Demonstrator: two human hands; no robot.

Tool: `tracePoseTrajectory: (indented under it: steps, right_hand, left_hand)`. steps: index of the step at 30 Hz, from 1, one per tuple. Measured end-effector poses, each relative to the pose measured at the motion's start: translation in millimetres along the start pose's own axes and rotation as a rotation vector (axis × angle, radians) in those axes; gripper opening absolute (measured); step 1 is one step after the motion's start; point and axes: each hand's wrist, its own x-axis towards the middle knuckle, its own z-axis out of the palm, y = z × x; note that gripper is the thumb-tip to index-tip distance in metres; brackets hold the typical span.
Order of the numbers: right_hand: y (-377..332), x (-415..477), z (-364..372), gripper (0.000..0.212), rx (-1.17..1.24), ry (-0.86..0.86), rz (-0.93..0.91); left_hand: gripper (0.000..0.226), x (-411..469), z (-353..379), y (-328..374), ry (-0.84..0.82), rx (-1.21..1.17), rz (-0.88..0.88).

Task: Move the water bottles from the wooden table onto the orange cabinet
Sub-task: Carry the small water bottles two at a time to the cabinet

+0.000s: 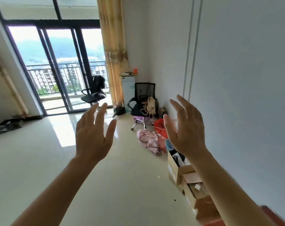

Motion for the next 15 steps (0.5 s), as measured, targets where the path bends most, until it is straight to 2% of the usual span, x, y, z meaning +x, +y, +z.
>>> tracePoseTrajectory:
  steps: [5, 7, 9, 15]
  right_hand:
    - [-168, 51, 150, 0.048, 0.186, -0.056, -0.084]
    - [-243, 74, 202, 0.048, 0.278, -0.076, -0.164]
    - [-281, 85, 234, 0.046, 0.314, -0.091, -0.192]
    - [-438, 101, 373, 0.047, 0.531, -0.175, -0.303]
  left_hand:
    - [0.056, -3, -79, -195, 0.032, 0.245, -0.155]
    - [0.058, -8, -119, -267, 0.031, 0.348, -0.276]
    - [0.061, -11, -141, -308, 0.046, 0.447, -0.309]
    - [0.064, -53, -210, -457, 0.037, 0.666, -0.569]
